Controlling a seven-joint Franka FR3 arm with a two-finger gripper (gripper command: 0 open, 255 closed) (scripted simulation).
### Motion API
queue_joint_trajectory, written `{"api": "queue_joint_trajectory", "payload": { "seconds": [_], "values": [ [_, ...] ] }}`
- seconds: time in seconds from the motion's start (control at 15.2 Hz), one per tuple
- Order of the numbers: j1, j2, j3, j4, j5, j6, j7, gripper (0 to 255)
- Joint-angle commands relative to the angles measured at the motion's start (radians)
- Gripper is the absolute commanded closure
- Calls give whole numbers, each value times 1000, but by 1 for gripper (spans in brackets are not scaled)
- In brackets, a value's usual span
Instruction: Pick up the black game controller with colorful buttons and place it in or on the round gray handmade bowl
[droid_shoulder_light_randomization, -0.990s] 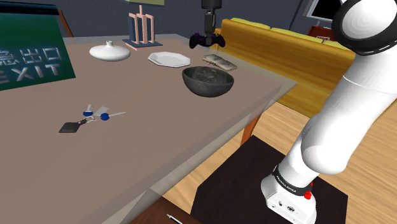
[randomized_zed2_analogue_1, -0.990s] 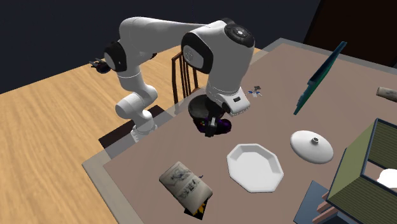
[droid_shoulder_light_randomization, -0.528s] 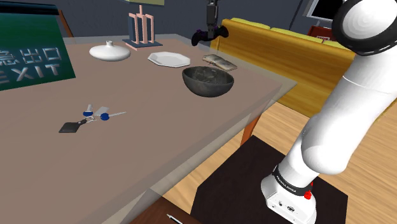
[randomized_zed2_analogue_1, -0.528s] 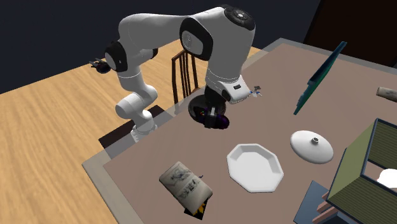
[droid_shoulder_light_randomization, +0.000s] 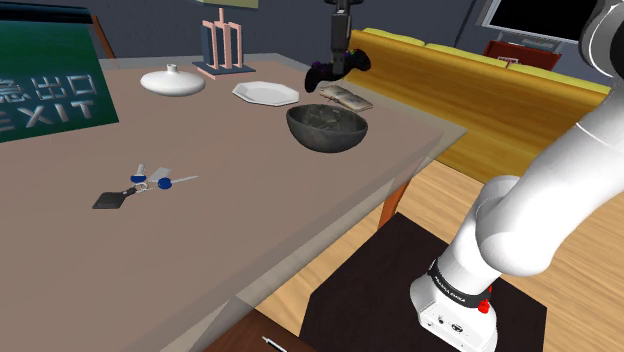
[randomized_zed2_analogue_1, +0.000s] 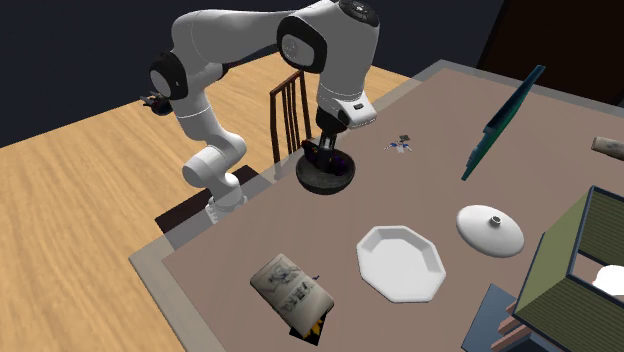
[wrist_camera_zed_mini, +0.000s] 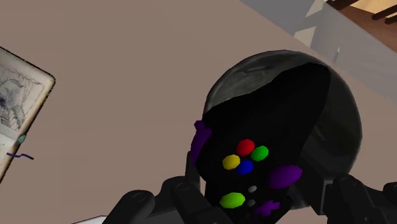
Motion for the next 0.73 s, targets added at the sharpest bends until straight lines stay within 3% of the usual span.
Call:
{"api": "queue_joint_trajectory", "payload": {
  "seconds": [0.0, 0.13, 0.66],
  "values": [
    [17, -42, 26, -46, 14, 4, 45, 255],
    [35, -91, 55, -98, 32, 9, 94, 255],
    [35, -129, 56, -246, 34, 119, 88, 255]
  ]
}}
